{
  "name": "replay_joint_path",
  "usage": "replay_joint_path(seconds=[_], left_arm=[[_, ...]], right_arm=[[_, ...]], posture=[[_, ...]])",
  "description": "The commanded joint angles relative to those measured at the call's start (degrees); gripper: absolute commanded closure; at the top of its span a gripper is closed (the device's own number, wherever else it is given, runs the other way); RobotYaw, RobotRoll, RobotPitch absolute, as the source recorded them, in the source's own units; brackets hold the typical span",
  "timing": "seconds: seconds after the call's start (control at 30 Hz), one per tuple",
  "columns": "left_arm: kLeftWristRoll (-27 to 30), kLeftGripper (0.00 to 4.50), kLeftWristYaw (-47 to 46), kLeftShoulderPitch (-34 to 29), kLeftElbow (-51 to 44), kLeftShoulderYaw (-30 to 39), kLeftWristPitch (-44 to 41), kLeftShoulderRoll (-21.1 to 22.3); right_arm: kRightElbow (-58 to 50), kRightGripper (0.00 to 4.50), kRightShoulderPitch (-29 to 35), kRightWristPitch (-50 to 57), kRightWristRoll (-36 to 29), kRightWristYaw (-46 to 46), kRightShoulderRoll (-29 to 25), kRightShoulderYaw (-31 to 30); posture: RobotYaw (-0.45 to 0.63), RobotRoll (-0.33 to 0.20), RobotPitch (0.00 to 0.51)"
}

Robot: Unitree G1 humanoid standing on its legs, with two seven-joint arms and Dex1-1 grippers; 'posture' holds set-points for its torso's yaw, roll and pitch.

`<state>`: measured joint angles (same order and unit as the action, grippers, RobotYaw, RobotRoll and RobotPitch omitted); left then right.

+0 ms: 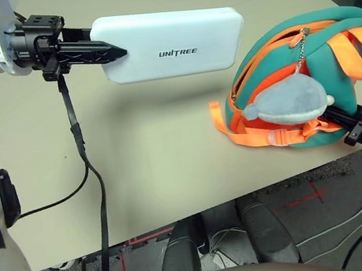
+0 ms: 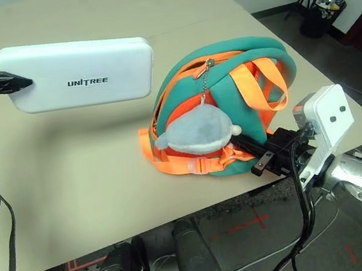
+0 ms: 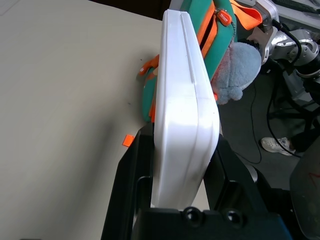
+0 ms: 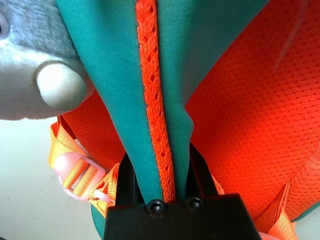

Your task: Put the pencil case into the backpack and zip it.

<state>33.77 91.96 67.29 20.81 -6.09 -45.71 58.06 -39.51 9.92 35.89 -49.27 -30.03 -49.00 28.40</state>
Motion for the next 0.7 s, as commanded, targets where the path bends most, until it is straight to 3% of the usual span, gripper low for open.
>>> replay_joint_path(seconds=[0.03,0.7], left_arm=[[0.5,3.07,0.5,1.5,0.5,-0.8,1.3,-0.1],[4.7,3.07,0.5,2.6,0.1,-4.9,2.9,0.6]], right_arm=[[0.7,4.01,0.8,0.4,1.4,-0.4,0.7,-0.2],[0.9,4.01,0.8,-0.3,3.9,-1.3,3.0,-0.8]], posture=[[-0.2,0.0,0.171],[-0.21,0.0,0.171]])
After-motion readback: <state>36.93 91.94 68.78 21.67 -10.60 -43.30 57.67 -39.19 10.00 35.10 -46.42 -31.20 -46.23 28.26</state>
